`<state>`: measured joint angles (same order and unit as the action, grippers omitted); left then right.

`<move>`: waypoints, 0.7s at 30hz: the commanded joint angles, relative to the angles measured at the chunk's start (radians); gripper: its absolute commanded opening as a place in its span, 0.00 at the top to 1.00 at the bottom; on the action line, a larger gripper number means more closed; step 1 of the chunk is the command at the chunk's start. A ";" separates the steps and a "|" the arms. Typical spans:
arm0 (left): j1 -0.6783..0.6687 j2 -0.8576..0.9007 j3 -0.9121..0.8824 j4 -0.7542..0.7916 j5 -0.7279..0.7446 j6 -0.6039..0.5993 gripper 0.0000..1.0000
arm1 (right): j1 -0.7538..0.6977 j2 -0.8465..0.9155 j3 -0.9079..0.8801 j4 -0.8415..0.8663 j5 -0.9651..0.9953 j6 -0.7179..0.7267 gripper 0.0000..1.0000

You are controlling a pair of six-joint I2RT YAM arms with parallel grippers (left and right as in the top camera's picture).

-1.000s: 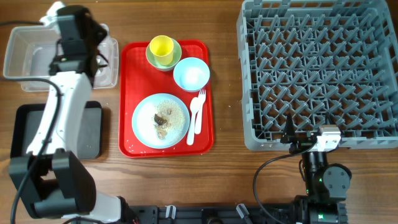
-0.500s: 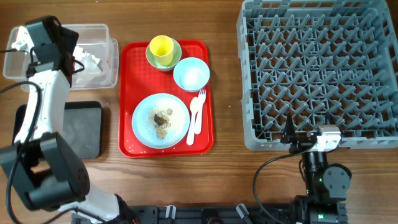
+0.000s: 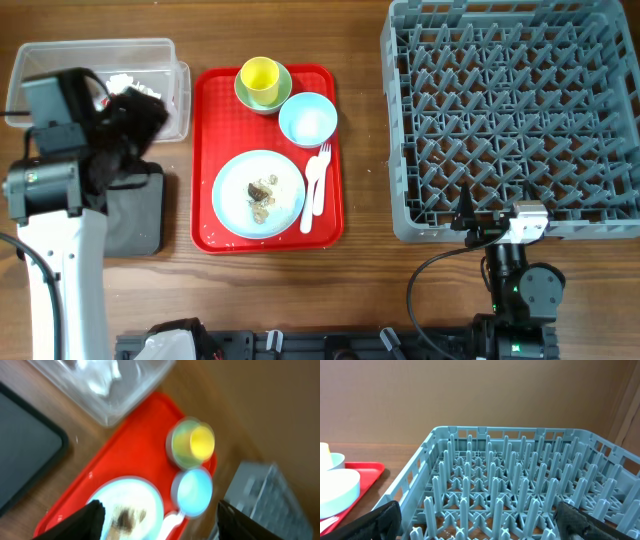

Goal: Sort waste into correct bins and load items into the dishwasher rack
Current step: 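Move the left gripper to the rim of the light-blue plate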

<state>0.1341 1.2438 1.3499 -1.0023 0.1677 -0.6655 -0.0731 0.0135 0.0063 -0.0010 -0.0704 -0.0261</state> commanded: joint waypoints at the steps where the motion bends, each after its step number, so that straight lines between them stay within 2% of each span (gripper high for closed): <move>1: -0.126 -0.007 -0.009 -0.066 0.041 0.082 0.24 | -0.003 -0.006 -0.001 0.002 0.009 0.003 0.00; 4: -0.237 0.005 -0.046 -0.087 0.011 0.074 0.24 | -0.003 -0.006 -0.001 0.002 0.009 0.003 0.00; 8: -0.298 0.021 -0.137 -0.084 -0.095 -0.107 0.22 | -0.003 -0.006 -0.001 0.002 0.009 0.003 0.00; 14: -0.337 0.070 -0.265 -0.025 -0.055 -0.279 0.21 | -0.003 -0.006 -0.001 0.002 0.009 0.002 0.00; 18: -0.423 0.109 -0.278 0.028 -0.048 -0.200 0.29 | -0.003 -0.006 -0.001 0.002 0.009 0.003 0.00; 21: -0.582 0.131 -0.278 0.122 -0.146 -0.161 0.36 | -0.003 -0.006 -0.001 0.002 0.009 0.003 0.00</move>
<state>-0.3283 1.3563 1.0748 -0.9337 0.1005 -0.8692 -0.0731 0.0135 0.0063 -0.0010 -0.0704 -0.0261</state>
